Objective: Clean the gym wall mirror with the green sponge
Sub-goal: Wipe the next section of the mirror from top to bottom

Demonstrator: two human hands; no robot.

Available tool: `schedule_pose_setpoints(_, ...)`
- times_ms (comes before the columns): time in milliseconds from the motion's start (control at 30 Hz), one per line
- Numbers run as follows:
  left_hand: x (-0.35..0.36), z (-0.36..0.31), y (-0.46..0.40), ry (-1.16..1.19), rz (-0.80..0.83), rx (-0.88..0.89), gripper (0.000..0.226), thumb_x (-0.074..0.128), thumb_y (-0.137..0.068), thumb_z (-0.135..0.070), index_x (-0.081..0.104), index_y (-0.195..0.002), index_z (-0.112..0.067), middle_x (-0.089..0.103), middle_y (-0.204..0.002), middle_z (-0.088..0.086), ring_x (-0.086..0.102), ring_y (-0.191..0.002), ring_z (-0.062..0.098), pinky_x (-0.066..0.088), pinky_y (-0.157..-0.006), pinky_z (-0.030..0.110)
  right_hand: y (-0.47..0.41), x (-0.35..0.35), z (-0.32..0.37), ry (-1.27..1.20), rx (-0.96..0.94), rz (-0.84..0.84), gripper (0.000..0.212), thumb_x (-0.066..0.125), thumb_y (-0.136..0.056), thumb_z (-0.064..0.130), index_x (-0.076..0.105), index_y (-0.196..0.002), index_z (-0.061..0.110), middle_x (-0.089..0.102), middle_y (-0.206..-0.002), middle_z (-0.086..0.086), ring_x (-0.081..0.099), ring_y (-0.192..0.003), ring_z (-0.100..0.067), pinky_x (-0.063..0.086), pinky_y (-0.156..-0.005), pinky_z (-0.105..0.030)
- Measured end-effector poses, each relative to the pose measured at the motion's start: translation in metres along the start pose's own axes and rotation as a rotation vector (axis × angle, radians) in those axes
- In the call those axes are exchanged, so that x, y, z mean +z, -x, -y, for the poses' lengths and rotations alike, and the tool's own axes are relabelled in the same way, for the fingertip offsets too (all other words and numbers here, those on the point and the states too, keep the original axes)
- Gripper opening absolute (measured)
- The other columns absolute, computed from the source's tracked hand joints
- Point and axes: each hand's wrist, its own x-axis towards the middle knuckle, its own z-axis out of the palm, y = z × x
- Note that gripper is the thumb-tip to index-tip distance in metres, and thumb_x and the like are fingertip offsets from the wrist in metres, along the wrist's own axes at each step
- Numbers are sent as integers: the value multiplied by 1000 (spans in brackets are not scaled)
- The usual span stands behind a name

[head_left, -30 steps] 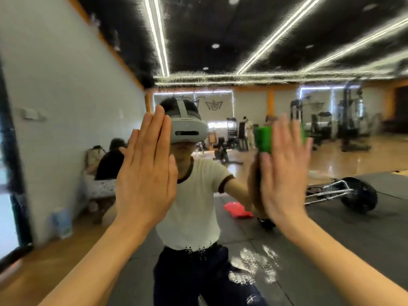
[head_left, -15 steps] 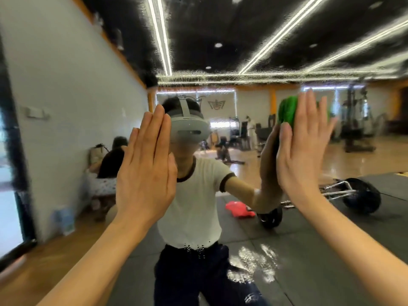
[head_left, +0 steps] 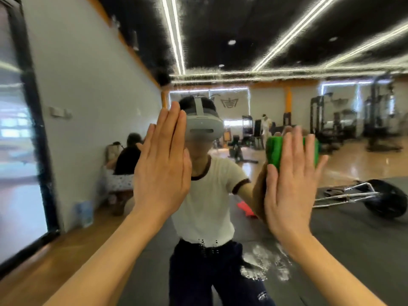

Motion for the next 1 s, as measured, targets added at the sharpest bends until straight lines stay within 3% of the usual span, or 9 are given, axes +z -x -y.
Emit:
schedule_pose_setpoints(100,-2,0,0,14,4,-11,57,32,-104,-16,21,-158,0,16,-167,15,12,-155,26,-1,-127,30,26,24,52,9,-392,115,59,37,-104,24,17,-158,10,9,-166,-6,0,-155,-23,-6,-126,-44)
schedule_pose_setpoints(233,-3,-1,0,19,12,-13,57,31,-104,-17,22,-158,0,18,-167,16,14,-154,28,-1,-127,30,16,7,-6,148,-665,200,57,37,-106,28,17,-158,12,12,-167,-5,0,-156,-20,-4,-126,-44)
schedule_pose_setpoints(367,-4,-2,-1,48,11,-25,59,33,-102,-15,22,-158,0,18,-167,17,13,-154,29,-1,-127,31,11,-37,-100,176,-317,225,59,23,-109,37,11,-160,10,7,-168,-3,-1,-156,-22,1,-126,-48)
schedule_pose_setpoints(500,-5,-5,-1,87,6,-39,59,35,-102,-14,23,-158,-1,19,-167,16,13,-155,27,2,-128,34,19,-27,-70,110,34,97,61,27,-107,31,10,-159,6,6,-168,-9,-6,-156,-21,-3,-125,-49)
schedule_pose_setpoints(633,-8,-8,-1,108,9,-58,57,37,-102,-15,28,-156,-1,21,-166,17,13,-155,27,1,-127,35,23,2,-6,92,-401,183,59,26,-107,34,10,-158,10,9,-166,-6,-8,-155,-21,-10,-125,-43)
schedule_pose_setpoints(700,-8,-20,-5,111,14,-40,58,38,-101,-16,29,-156,-2,21,-165,17,9,-155,25,-4,-127,33,11,-4,-26,127,-658,237,54,27,-109,31,15,-157,10,16,-166,-6,-1,-155,-21,-4,-126,-43)
schedule_pose_setpoints(767,-2,-44,-16,120,22,36,59,38,-100,-16,29,-156,-2,21,-165,17,6,-155,23,-7,-126,31,1,-21,-72,142,-754,251,54,31,-108,29,18,-158,12,14,-167,-3,5,-155,-21,-1,-127,-42)
schedule_pose_setpoints(900,19,-94,-42,186,11,111,63,48,-98,-3,27,-157,0,22,-166,14,12,-154,26,-3,-127,31,10,-60,-166,46,-241,206,54,24,-110,33,14,-161,20,9,-169,5,7,-156,-22,2,-126,-46)
schedule_pose_setpoints(1000,34,-108,-44,205,34,65,69,49,-97,-1,20,-160,-3,14,-169,9,6,-156,21,-3,-127,30,18,-48,-141,0,100,54,55,29,-106,23,20,-158,8,15,-168,-7,5,-156,-23,-5,-126,-45)
